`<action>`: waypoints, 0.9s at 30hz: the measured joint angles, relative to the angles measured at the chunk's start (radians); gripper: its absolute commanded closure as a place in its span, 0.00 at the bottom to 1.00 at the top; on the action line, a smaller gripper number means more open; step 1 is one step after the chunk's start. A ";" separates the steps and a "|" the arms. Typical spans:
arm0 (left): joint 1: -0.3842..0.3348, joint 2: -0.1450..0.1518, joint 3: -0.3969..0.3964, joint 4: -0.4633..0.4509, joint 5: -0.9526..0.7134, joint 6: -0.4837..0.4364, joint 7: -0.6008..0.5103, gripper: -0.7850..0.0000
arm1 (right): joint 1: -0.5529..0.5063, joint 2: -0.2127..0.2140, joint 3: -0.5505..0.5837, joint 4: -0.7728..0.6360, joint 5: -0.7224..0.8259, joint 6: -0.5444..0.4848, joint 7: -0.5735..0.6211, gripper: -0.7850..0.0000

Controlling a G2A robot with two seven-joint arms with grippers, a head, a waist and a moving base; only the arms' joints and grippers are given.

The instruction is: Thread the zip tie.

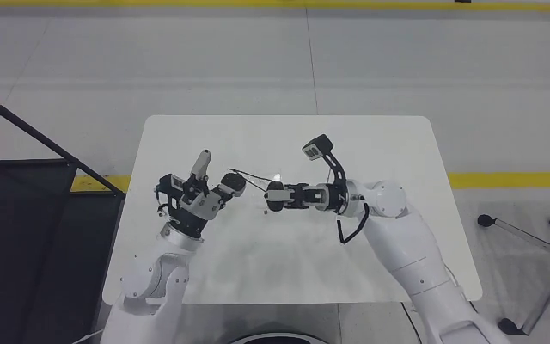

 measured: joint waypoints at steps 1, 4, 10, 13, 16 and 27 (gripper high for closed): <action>0.001 0.001 -0.008 -0.001 -0.033 0.013 -0.015 0.00 | 0.003 -0.001 -0.001 0.009 0.009 -0.005 0.008 1.00; 0.003 0.005 -0.032 -0.006 -0.108 0.041 -0.061 0.08 | 0.018 -0.004 -0.006 0.043 0.036 -0.013 0.037 1.00; 0.013 0.012 -0.029 -0.019 -0.087 0.034 -0.093 0.36 | 0.052 -0.012 -0.031 0.089 0.053 -0.003 0.050 1.00; 0.012 0.014 -0.018 -0.020 -0.079 0.027 -0.096 0.51 | 0.065 -0.016 -0.042 0.102 0.056 0.001 0.055 1.00; 0.007 0.016 -0.008 -0.018 -0.055 0.014 -0.093 0.58 | 0.073 -0.018 -0.049 0.113 0.057 0.003 0.056 1.00; -0.013 0.022 0.007 0.011 -0.038 -0.011 -0.070 0.66 | 0.081 -0.018 -0.050 0.133 0.070 0.004 0.058 1.00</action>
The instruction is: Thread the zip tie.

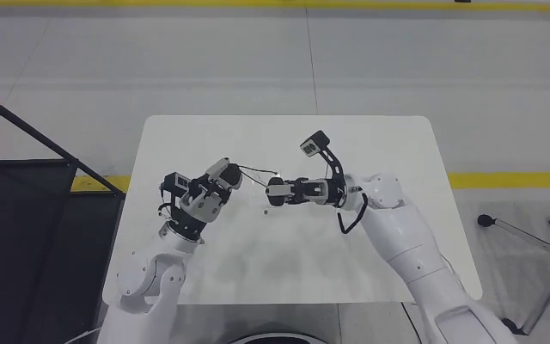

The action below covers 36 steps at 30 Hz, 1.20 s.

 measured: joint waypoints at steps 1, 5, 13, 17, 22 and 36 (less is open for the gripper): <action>-0.001 0.001 0.000 0.000 -0.002 -0.001 0.000 0.66 | 0.000 0.000 0.000 0.000 0.000 0.000 0.000 1.00; -0.003 0.003 0.000 0.001 -0.006 -0.002 -0.002 0.69 | 0.002 -0.001 -0.004 0.002 0.001 0.003 0.003 1.00; -0.002 0.008 0.004 0.000 -0.012 -0.007 -0.010 0.80 | 0.005 -0.002 -0.008 0.005 0.002 0.006 0.006 1.00; 0.001 0.011 0.003 -0.001 -0.020 -0.010 -0.015 0.96 | 0.003 -0.002 -0.010 0.006 0.001 0.005 0.005 1.00; 0.006 0.014 0.003 -0.004 -0.021 -0.016 -0.016 1.00 | 0.002 -0.003 -0.012 0.007 0.002 0.005 0.005 1.00; 0.014 0.022 0.004 -0.003 -0.010 -0.041 0.000 1.00 | -0.022 0.010 0.031 -0.026 0.000 -0.020 -0.020 1.00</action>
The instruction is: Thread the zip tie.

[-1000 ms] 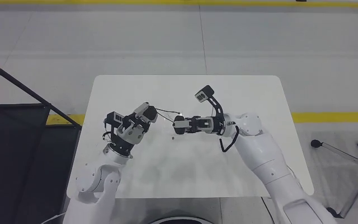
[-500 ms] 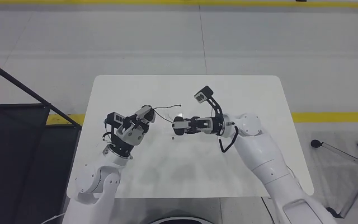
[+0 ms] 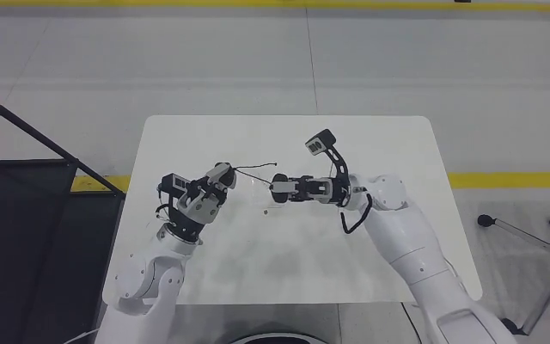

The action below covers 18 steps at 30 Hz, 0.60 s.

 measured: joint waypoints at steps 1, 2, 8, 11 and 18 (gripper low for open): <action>0.001 0.001 0.000 0.000 0.001 -0.001 -0.001 1.00 | -0.002 0.001 0.003 -0.003 -0.001 -0.003 -0.003 1.00; 0.002 0.001 0.001 0.001 0.002 -0.002 -0.003 1.00 | -0.006 0.002 0.008 -0.007 -0.001 -0.007 -0.008 1.00; 0.006 0.006 0.000 0.000 0.007 -0.003 -0.011 1.00 | -0.020 0.009 0.033 -0.025 -0.003 -0.028 -0.027 1.00; 0.010 0.008 -0.003 0.001 0.007 -0.003 -0.013 1.00 | -0.030 0.014 0.051 -0.038 -0.002 -0.042 -0.041 1.00; 0.020 0.012 -0.007 -0.002 0.007 -0.003 -0.019 1.00 | -0.065 0.026 0.101 -0.084 0.023 -0.070 -0.070 1.00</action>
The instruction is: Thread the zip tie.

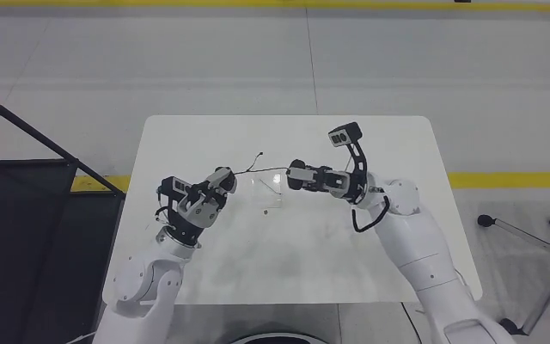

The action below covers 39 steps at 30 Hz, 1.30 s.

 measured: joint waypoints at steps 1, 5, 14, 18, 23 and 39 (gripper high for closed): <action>0.001 0.001 -0.001 -0.001 -0.001 -0.001 -0.001 1.00 | -0.005 0.002 0.006 -0.006 0.002 -0.003 -0.003 1.00; 0.010 0.003 -0.003 -0.003 -0.003 -0.006 -0.004 1.00 | -0.024 0.009 0.031 -0.034 0.004 -0.018 -0.018 1.00; 0.025 0.008 -0.006 -0.007 -0.009 -0.012 -0.011 1.00 | -0.051 0.017 0.060 -0.074 0.007 -0.043 -0.043 1.00; 0.028 0.011 -0.006 -0.006 -0.011 -0.016 -0.012 1.00 | -0.063 0.019 0.075 -0.085 0.006 -0.076 -0.076 1.00; 0.030 0.013 -0.005 -0.003 -0.015 -0.018 -0.014 1.00 | -0.074 0.021 0.083 -0.095 0.007 -0.087 -0.090 1.00; 0.005 0.016 0.017 -0.019 -0.060 0.001 0.018 0.00 | -0.019 0.013 0.010 -0.041 0.022 0.008 0.008 1.00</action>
